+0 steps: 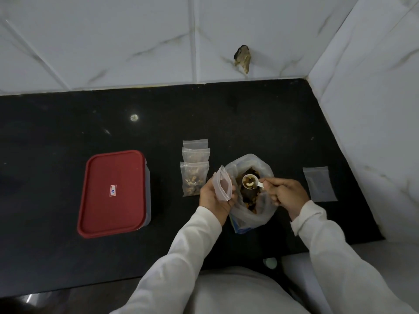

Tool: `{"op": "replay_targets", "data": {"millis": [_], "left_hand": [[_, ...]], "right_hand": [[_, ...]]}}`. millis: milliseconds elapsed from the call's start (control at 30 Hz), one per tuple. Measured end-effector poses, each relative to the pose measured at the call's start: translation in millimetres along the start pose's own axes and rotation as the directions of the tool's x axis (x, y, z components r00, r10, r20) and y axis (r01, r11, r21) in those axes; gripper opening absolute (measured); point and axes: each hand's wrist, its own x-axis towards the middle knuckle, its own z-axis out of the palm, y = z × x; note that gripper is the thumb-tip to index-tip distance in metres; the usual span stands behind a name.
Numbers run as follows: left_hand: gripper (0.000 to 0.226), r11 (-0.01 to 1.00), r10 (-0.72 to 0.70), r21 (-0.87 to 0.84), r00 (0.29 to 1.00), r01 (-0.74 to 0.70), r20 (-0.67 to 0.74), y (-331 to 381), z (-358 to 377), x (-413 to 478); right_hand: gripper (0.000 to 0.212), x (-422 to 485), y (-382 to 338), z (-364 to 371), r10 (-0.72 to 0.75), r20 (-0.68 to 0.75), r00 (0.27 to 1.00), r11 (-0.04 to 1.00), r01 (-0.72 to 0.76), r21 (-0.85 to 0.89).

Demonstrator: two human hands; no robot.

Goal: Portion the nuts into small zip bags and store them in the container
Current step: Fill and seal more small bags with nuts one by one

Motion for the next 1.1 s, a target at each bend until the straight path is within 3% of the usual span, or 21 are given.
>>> {"op": "replay_targets", "data": {"millis": [167,333,600,1100], "left_hand": [[0.034,1.0,0.0,-0.015,1.0,0.0,0.007,0.1,1.7,-11.3],[0.048,1.0,0.016,0.012,1.0,-0.016,-0.025,1.6,2.2,-19.0],[0.029,1.0,0.007,0.015,0.999,-0.006,-0.033,2.4,4.9,-29.8],[0.033,1.0,0.025,0.003,0.999,-0.025,-0.037,12.1,-6.6,-31.1]], "right_hand": [[0.018,-19.8,-3.0,-10.4,-0.013,-0.022,1.0,0.992,0.016,0.124],[0.019,-53.8,-14.9,-10.3,-0.152,0.008,0.988,0.972,0.148,0.182],[0.018,-89.1,-33.2,31.3,-0.253,0.063,0.965,0.926,0.223,0.306],[0.017,-95.3,-35.0,49.7,-0.321,0.0,0.947,0.942,0.32,0.1]]}}
